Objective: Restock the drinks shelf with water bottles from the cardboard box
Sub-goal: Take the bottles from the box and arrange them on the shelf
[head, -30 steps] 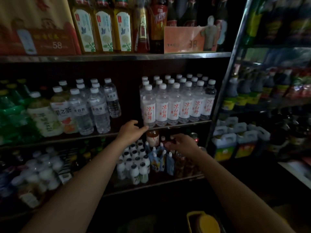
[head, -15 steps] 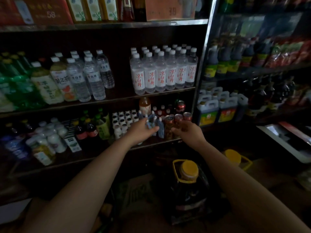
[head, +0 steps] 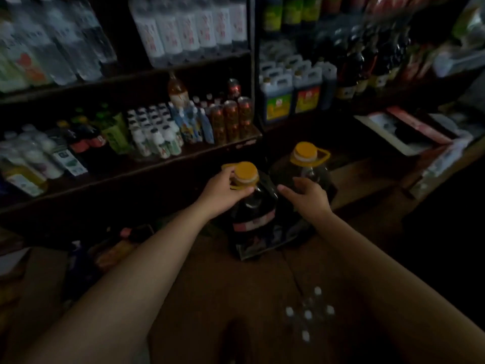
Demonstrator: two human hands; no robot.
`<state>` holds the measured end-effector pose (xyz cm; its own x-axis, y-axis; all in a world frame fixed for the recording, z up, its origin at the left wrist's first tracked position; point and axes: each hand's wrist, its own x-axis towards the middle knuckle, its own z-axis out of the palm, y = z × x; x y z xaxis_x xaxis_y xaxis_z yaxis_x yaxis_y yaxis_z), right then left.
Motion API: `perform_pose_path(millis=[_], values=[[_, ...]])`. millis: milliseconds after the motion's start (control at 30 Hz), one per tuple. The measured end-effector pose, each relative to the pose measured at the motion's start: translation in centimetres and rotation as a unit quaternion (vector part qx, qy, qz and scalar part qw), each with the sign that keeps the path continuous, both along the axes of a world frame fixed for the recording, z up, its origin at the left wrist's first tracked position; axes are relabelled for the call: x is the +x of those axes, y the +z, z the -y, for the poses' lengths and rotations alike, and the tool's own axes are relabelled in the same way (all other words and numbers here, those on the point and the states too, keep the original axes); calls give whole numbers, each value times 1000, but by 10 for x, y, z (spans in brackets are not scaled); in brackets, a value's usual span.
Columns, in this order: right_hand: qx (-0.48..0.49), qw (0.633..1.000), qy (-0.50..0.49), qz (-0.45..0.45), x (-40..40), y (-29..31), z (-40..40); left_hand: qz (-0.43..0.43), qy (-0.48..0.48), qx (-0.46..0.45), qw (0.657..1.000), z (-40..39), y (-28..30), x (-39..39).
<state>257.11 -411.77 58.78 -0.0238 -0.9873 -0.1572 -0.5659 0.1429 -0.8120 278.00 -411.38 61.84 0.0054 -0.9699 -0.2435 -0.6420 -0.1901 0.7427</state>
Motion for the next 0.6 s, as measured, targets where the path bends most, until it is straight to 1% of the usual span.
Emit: perform_pose_path(millis=[67, 200, 333, 467, 600], values=[[12, 1000, -17, 9, -22, -32, -15, 4, -27, 1, 1000, -6, -27, -28], [30, 999, -37, -15, -63, -101, -33, -24, -50, 4, 998, -5, -95, -79], [71, 993, -95, -11, -104, -195, -52, -3, -93, 37, 995, 3, -191, -118], [116, 982, -151, -15, -134, -297, -66, -3, -124, 70, 990, 11, -294, -141], [136, 975, -176, -24, -157, -394, -75, -2, -152, 95, 984, 12, -395, -168]])
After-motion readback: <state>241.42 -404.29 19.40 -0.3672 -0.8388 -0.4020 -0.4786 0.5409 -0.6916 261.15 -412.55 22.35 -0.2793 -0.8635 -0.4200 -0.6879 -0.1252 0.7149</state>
